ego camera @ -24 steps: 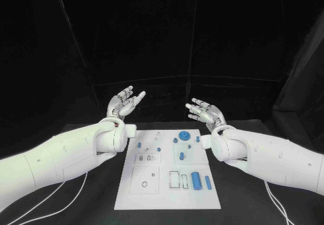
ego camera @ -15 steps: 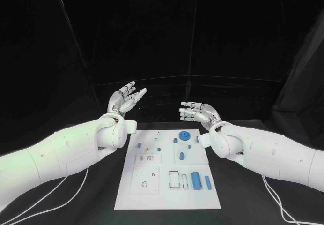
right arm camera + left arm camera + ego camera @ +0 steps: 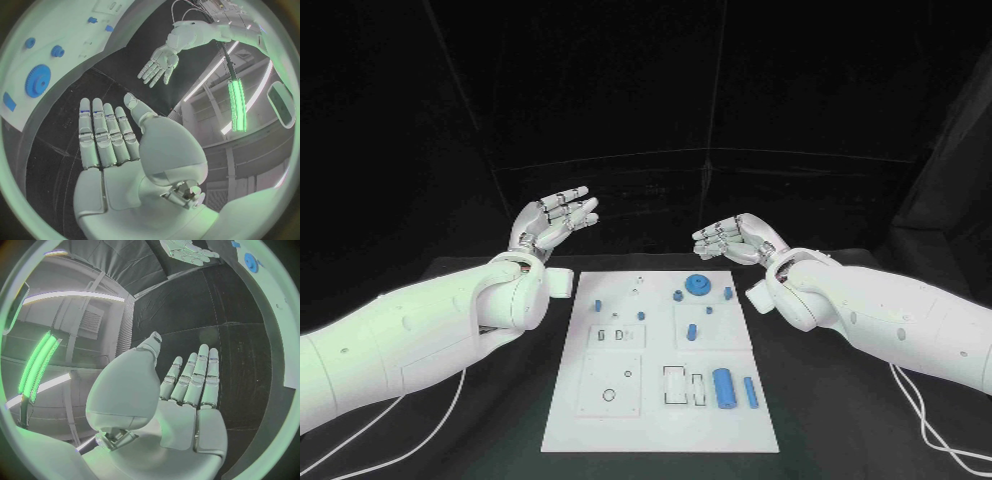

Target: Assemble the parts on the task board

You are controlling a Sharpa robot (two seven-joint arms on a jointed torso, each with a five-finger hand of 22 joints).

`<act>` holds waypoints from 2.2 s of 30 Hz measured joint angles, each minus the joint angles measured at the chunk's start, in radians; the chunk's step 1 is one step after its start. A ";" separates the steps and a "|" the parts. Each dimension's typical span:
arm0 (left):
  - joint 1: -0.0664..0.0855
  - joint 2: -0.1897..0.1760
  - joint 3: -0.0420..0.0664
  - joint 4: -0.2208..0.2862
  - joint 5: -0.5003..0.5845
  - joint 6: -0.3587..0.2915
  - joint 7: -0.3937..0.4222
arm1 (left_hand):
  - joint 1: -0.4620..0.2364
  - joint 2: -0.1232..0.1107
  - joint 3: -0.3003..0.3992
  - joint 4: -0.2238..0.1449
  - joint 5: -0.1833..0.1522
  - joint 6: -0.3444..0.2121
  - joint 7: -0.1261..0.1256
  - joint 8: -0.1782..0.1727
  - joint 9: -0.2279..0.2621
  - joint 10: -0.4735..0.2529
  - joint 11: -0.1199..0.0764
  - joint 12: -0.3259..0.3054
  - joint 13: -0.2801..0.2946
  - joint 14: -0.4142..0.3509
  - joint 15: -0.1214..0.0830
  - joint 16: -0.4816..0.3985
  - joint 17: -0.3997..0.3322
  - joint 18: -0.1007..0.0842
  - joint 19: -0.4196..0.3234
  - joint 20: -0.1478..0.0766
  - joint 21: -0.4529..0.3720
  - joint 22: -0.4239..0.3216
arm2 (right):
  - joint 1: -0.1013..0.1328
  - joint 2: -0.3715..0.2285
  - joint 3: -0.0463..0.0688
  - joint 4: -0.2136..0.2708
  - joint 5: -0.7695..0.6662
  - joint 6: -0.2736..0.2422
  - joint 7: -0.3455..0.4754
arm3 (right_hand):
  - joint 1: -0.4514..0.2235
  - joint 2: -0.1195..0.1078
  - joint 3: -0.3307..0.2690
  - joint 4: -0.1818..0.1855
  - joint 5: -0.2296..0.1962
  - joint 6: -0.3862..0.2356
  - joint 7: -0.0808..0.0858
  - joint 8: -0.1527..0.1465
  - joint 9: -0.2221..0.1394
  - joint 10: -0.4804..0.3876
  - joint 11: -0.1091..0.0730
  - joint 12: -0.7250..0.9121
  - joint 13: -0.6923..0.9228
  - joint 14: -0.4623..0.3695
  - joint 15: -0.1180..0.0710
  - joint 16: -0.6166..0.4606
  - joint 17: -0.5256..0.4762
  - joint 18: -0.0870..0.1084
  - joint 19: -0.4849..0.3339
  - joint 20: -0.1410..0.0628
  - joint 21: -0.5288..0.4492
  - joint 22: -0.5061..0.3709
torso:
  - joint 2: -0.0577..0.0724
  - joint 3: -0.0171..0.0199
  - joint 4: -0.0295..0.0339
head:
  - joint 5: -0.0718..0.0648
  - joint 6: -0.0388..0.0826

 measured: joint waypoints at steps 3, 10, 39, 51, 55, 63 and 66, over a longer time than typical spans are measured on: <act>0.000 -0.020 0.000 0.023 -0.020 0.007 0.000 | 0.001 0.010 -0.005 -0.016 0.000 0.069 0.009 0.012 0.005 0.080 -0.012 0.020 0.005 0.047 -0.014 0.012 0.002 0.016 0.048 -0.002 0.019 0.004 | 0.013 -0.001 0.001 0.000 -0.075 0.001 -0.015 | 0.005 -0.005 0.005 -0.005 0.000 0.016 -0.004 0.000 0.000 0.016 -0.005 -0.006 0.001 0.023 -0.008 0.000 0.001 0.000 0.018 -0.007 0.011 0.002 | 0.013 -0.0008 0.0022 | -0.001 0.005; 0.001 -0.060 0.000 0.088 -0.067 0.024 0.000 | -0.002 0.031 -0.016 -0.055 0.000 0.237 0.044 0.036 0.013 0.200 -0.042 0.052 0.008 0.160 -0.047 0.042 0.012 0.016 0.148 -0.023 0.054 0.009 | 0.045 -0.005 0.001 0.016 -0.289 0.013 -0.081 | 0.023 -0.023 0.020 -0.008 0.000 0.057 -0.019 0.000 0.003 0.071 -0.023 -0.007 0.004 0.111 -0.037 0.024 0.014 0.000 0.099 -0.040 0.072 0.027 | 0.048 -0.0048 0.0085 | -0.007 0.016; 0.000 -0.113 0.000 0.241 -0.120 0.091 -0.029 | -0.014 0.042 -0.031 -0.089 0.000 0.275 0.055 0.031 0.008 0.251 -0.058 0.048 0.006 0.220 -0.068 0.047 0.025 0.016 0.214 -0.047 0.073 0.009 | 0.084 0.030 0.002 0.096 -0.985 0.131 -0.373 | -0.020 -0.094 0.061 0.014 -0.020 0.104 -0.057 -0.020 0.003 0.115 -0.069 -0.030 0.005 0.371 -0.135 0.796 0.555 -0.001 0.287 -0.134 0.791 0.544 | 0.132 -0.0094 0.0188 | -0.017 0.025; 0.001 -0.113 0.000 0.241 -0.119 0.104 -0.035 | -0.017 0.046 -0.034 -0.092 0.000 0.275 0.055 0.023 0.007 0.250 -0.058 0.040 0.004 0.224 -0.071 0.047 0.026 0.015 0.221 -0.047 0.077 0.009 | 0.084 0.064 0.003 0.064 -1.027 0.168 -0.404 | -0.020 -0.094 0.093 0.021 -0.037 0.104 -0.057 -0.020 0.003 0.115 -0.069 -0.030 0.005 0.371 -0.127 0.856 0.606 -0.001 0.276 -0.130 0.852 0.602 | 0.136 -0.0108 0.0199 | -0.018 0.021; 0.001 -0.113 0.000 0.240 -0.119 0.109 -0.037 | -0.016 0.048 -0.034 -0.092 0.000 0.275 0.055 0.023 0.007 0.250 -0.058 0.040 0.004 0.224 -0.071 0.047 0.026 0.015 0.221 -0.047 0.077 0.009 | 0.084 0.072 0.003 0.057 -1.032 0.177 -0.407 | -0.020 -0.093 0.101 0.022 -0.037 0.104 -0.057 -0.020 0.003 0.115 -0.069 -0.030 0.005 0.371 -0.127 0.876 0.630 -0.001 0.276 -0.130 0.871 0.626 | 0.137 -0.0109 0.0205 | -0.014 0.018; 0.001 -0.113 0.000 0.239 -0.118 0.115 -0.041 | -0.013 0.050 -0.034 -0.092 0.000 0.275 0.055 0.023 0.007 0.250 -0.058 0.040 0.004 0.224 -0.071 0.047 0.027 0.015 0.224 -0.050 0.077 0.009 | 0.084 0.086 0.002 0.046 -1.038 0.197 -0.408 | -0.020 -0.085 0.135 0.029 -0.043 0.110 -0.056 -0.020 0.003 0.137 -0.075 -0.030 0.005 0.371 -0.127 0.944 0.700 -0.017 0.290 -0.132 0.935 0.702 | 0.139 -0.0106 0.0198 | -0.011 0.012; 0.001 -0.113 0.000 0.239 -0.118 0.116 -0.042 | -0.013 0.050 -0.031 -0.095 0.000 0.275 0.055 0.023 0.007 0.250 -0.058 0.040 0.004 0.224 -0.071 0.047 0.027 0.015 0.224 -0.050 0.077 0.009 | 0.084 0.086 0.002 0.043 -1.039 0.207 -0.410 | -0.020 -0.077 0.153 0.033 -0.043 0.124 -0.057 -0.020 0.005 0.153 -0.078 -0.026 0.006 0.371 -0.127 0.977 0.735 -0.017 0.301 -0.131 0.969 0.746 | 0.139 -0.0102 0.0195 | -0.011 0.010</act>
